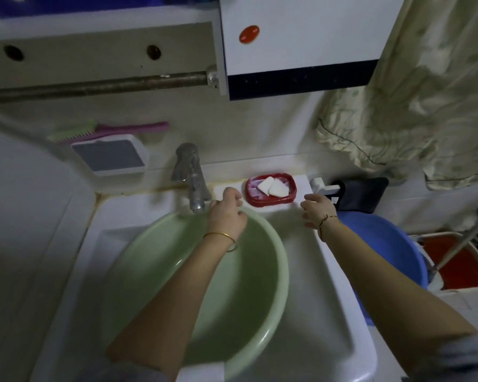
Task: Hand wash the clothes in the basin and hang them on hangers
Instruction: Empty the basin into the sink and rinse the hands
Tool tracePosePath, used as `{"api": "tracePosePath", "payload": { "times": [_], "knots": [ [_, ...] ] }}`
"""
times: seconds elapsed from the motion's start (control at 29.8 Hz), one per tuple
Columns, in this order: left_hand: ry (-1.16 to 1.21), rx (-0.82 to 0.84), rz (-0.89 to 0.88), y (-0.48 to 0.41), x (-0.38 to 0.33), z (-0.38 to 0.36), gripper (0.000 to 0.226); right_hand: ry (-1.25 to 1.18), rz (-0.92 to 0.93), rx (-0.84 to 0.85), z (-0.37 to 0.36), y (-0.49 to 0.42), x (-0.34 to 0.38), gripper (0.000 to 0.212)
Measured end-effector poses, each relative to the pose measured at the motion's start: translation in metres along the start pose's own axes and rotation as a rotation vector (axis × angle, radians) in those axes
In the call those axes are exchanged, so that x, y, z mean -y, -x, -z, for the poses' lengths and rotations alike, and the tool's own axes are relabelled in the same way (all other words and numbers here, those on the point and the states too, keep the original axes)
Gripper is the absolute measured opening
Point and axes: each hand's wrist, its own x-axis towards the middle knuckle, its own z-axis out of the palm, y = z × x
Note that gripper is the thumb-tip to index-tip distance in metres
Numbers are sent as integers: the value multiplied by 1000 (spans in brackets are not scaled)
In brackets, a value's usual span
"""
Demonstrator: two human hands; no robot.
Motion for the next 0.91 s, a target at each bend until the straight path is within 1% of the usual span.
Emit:
{"api": "tracePosePath", "payload": {
  "times": [0.07, 0.17, 0.24, 0.3, 0.4, 0.5, 0.6, 0.74, 0.84, 0.91],
  "knots": [
    [-39, -1, 39, -21, -5, -6, 40, 9, -41, 24, -1, -17, 7, 45],
    [-168, 64, 101, -50, -5, -19, 54, -25, -115, 37, -6, -39, 9, 44],
    [-252, 107, 143, -63, -3, -27, 59, -12, -126, 39, -9, -46, 9, 45],
    [-304, 143, 166, -69, -7, -33, 60, 10, -118, 41, -12, -49, 10, 47],
    [-348, 172, 183, -74, -14, -41, 53, 65, -95, 50, -16, -54, 12, 44],
    [-334, 181, 199, -76, -16, -48, 51, 131, -80, 83, -16, -55, 15, 36],
    [-297, 146, 188, -76, -17, -47, 57, 64, -98, 53, -14, -52, 17, 16],
    [-236, 107, 169, -70, -20, -38, 69, -15, -83, 5, -12, -50, 14, 28],
    [-193, 63, 156, -63, -21, -36, 71, -9, -67, 4, -12, -47, 8, 27],
    [-170, 33, 151, -60, -19, -36, 71, -57, -79, 20, -13, -46, 4, 26]
  ]
}}
